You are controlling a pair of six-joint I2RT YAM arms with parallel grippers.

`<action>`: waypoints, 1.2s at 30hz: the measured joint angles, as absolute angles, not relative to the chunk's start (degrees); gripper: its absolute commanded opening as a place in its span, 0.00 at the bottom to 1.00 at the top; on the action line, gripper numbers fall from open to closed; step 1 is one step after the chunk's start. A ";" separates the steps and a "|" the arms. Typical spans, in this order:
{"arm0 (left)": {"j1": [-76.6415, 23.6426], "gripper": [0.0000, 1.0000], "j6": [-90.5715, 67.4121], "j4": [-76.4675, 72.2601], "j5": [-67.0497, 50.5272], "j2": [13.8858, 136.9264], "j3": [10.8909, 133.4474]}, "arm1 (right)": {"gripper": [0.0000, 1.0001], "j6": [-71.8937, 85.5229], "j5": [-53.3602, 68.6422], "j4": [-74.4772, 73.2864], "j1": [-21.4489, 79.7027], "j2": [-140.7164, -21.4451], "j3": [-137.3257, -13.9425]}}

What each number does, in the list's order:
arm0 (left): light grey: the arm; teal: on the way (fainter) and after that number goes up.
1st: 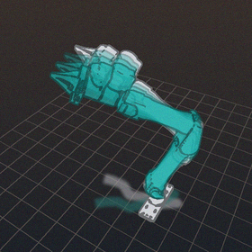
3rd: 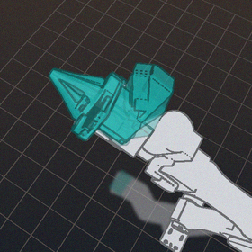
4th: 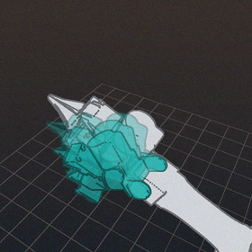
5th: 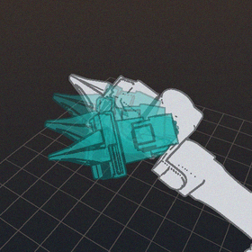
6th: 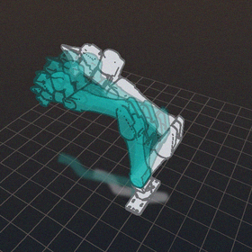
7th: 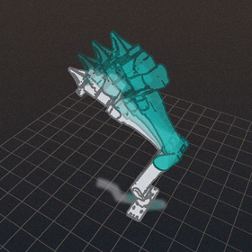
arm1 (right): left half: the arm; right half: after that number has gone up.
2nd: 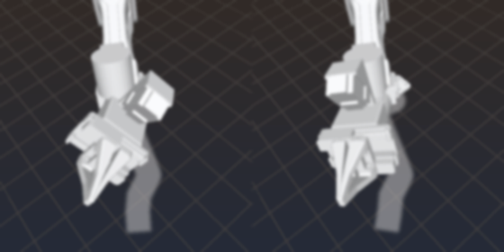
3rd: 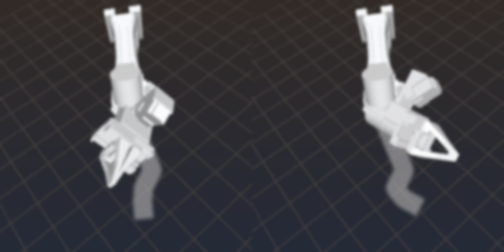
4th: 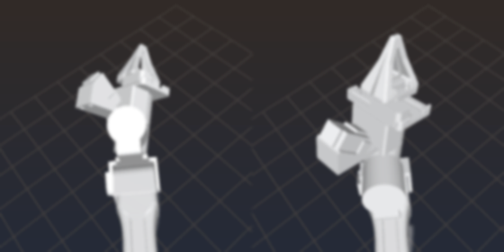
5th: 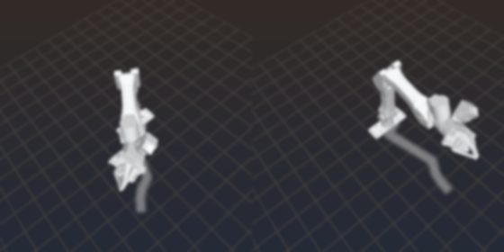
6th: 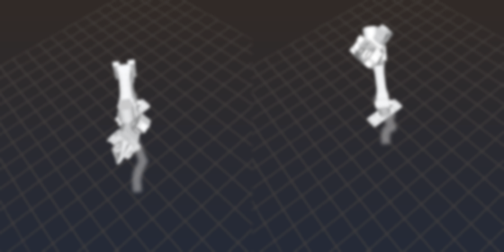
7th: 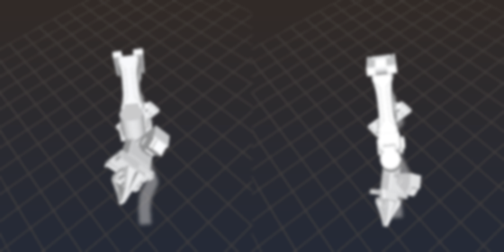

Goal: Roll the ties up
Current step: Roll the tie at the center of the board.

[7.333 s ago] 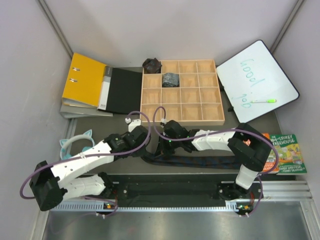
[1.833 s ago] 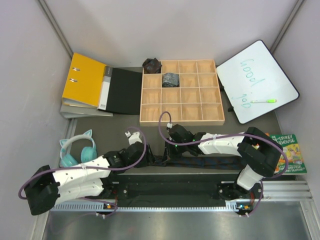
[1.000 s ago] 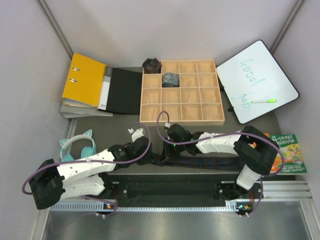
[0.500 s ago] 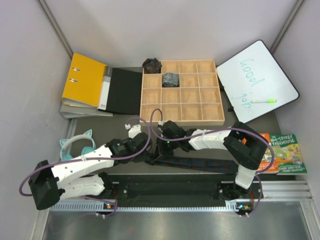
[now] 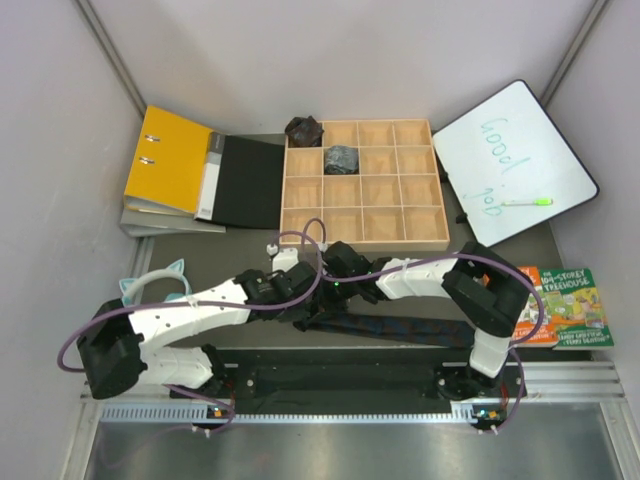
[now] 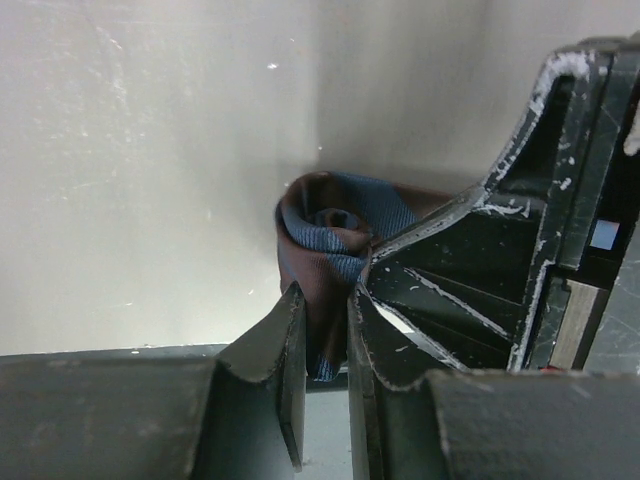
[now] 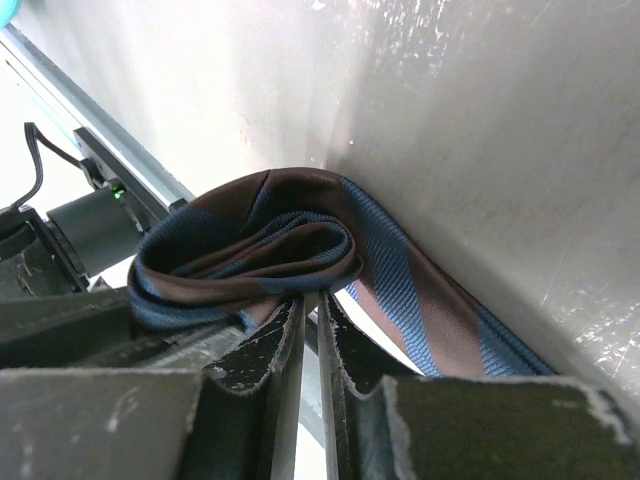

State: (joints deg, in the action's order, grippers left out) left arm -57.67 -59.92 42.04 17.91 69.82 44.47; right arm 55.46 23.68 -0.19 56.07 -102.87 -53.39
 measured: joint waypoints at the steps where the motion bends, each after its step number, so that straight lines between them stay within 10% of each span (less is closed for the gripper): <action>1: -58.08 0.01 -60.10 42.02 18.09 70.50 44.73 | 0.12 55.55 23.68 -0.27 56.07 -102.87 -53.39; 36: -63.92 0.00 -63.70 44.66 24.18 78.30 51.55 | 0.12 55.72 25.63 -1.76 53.06 -102.69 -53.39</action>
State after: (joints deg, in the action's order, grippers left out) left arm -63.92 -63.70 44.66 24.18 78.30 51.55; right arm 55.72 25.63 -1.76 53.06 -102.69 -53.39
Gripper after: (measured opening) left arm 0.212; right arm 0.119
